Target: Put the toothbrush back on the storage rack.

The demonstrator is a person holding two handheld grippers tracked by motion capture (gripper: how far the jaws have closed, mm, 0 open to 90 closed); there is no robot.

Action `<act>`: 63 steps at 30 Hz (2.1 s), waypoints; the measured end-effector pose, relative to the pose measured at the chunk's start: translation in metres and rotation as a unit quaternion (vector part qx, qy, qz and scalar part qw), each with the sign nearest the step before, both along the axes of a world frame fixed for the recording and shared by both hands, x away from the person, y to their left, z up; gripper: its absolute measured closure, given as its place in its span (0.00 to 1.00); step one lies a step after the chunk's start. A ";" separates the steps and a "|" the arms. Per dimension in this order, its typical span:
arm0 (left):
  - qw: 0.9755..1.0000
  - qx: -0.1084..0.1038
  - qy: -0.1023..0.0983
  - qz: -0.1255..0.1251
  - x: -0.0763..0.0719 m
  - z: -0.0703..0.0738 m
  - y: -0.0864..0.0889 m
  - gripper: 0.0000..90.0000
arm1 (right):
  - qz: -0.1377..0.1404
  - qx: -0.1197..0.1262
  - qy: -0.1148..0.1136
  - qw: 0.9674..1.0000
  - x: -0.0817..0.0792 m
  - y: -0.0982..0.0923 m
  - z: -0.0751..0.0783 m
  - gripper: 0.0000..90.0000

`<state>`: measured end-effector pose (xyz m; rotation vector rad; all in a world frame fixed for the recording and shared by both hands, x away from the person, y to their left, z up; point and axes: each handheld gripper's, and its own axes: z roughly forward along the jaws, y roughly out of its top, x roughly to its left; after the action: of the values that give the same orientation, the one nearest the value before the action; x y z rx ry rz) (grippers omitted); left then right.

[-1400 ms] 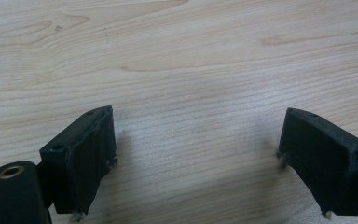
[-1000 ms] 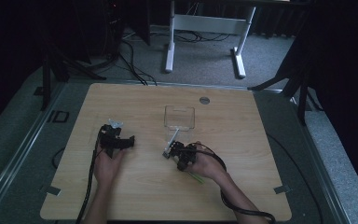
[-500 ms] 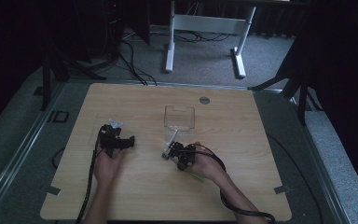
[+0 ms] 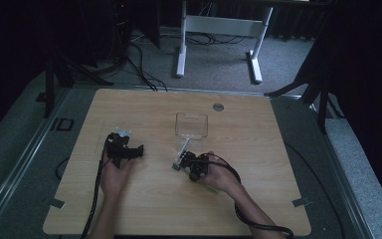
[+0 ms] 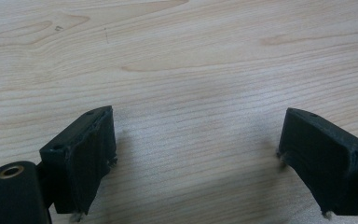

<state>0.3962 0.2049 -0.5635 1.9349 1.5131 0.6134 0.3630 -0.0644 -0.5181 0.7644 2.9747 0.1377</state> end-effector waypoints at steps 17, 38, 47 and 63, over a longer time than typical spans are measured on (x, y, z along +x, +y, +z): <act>1.000 0.000 0.000 0.000 0.000 0.000 0.000 0.13 | -0.008 0.010 -0.012 1.000 0.001 -0.006 0.011 0.91; 1.000 0.000 0.000 0.000 0.000 0.000 0.000 0.13 | -0.016 0.029 -0.034 0.999 0.004 -0.011 0.033 0.91; 1.000 0.000 0.000 0.000 0.000 0.000 0.000 0.13 | -0.020 0.044 -0.048 0.998 0.006 -0.015 0.047 0.91; 1.000 0.000 0.000 0.000 0.000 0.000 0.000 0.13 | -0.041 0.077 -0.067 0.994 0.011 -0.024 0.061 0.91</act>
<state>0.3962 0.2048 -0.5635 1.9337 1.5139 0.6129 0.3743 -0.0887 -0.4573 0.8547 2.8253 0.4013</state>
